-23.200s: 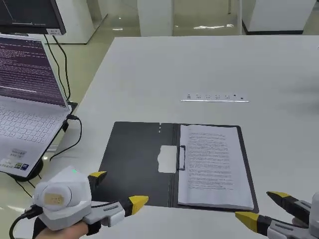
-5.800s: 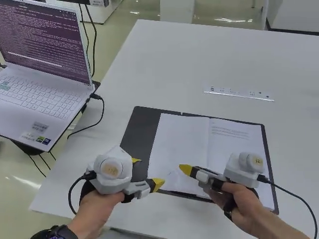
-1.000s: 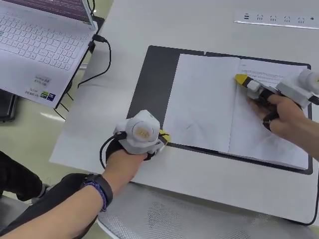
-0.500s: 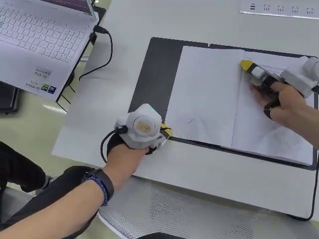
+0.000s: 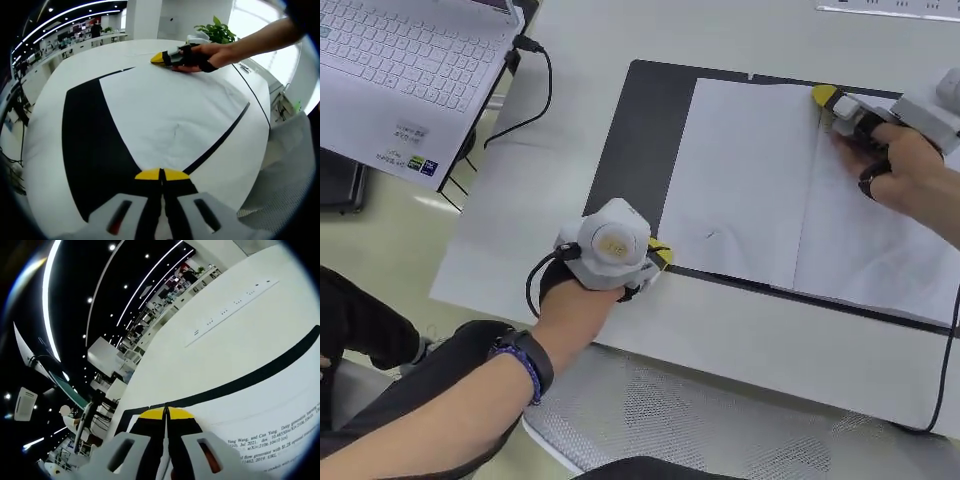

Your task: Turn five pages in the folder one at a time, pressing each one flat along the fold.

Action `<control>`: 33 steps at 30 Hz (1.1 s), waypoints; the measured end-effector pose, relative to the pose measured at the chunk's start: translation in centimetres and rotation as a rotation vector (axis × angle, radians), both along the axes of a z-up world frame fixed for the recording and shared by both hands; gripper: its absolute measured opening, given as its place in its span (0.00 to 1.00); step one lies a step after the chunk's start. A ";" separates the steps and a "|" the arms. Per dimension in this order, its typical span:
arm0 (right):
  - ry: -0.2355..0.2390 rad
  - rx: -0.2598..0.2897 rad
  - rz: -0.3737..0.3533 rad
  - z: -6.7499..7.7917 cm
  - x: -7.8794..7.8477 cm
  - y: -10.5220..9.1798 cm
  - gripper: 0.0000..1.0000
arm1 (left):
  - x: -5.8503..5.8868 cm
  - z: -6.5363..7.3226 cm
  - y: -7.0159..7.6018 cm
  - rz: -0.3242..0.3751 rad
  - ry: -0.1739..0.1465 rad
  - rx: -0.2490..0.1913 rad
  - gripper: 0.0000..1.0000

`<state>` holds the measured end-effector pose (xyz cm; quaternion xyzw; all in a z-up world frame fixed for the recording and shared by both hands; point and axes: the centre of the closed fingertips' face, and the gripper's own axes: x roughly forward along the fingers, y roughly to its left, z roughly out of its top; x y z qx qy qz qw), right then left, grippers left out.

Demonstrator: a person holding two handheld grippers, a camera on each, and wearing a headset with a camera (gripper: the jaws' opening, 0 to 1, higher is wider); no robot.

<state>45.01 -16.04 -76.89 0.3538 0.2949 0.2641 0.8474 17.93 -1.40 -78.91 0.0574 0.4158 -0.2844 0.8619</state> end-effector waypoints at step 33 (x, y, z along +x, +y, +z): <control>-0.027 -0.010 0.105 0.1 -4.9 0.7 0.00 | 0.1 0.0 0.0 -0.014 -0.004 -0.003 0.00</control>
